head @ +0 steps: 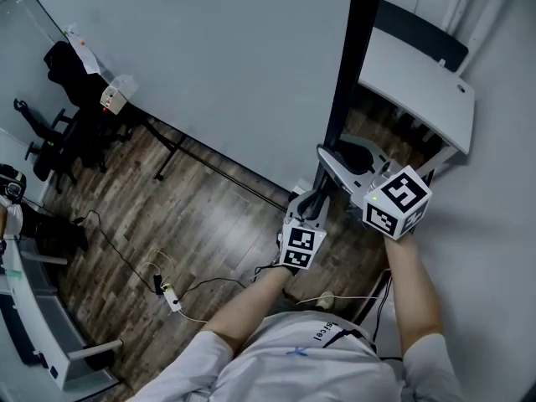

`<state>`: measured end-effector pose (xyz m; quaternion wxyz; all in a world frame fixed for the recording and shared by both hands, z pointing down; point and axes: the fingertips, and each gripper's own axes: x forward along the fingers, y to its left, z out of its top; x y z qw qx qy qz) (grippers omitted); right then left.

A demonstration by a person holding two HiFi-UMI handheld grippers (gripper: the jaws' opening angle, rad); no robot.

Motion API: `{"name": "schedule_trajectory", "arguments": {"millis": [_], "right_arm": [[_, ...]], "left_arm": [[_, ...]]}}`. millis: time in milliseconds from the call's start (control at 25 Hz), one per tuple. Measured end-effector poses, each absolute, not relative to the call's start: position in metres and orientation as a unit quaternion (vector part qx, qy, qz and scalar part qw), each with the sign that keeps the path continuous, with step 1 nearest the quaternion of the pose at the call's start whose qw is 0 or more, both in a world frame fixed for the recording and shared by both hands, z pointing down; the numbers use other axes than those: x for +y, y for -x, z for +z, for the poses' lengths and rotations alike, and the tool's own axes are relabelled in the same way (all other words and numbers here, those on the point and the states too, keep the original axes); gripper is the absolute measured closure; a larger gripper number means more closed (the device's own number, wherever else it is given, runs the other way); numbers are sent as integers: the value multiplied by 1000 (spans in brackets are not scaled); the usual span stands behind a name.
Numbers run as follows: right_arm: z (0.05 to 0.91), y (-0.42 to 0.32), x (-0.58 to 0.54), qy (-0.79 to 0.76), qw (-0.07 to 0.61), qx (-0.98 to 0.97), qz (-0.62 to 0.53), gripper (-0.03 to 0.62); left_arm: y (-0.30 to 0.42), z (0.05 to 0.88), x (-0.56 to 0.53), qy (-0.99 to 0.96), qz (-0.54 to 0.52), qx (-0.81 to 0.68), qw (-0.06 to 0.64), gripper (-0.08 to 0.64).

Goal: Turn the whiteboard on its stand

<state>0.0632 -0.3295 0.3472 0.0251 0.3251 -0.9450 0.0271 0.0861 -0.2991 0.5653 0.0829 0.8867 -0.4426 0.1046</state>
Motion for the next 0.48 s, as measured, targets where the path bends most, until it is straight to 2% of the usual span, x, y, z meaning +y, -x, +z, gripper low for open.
{"name": "schedule_trajectory", "arguments": {"millis": [480], "right_arm": [[354, -123, -318, -339, 28, -940, 31, 511]], "left_arm": [[-144, 571, -287, -893, 111, -427, 87, 471]]}}
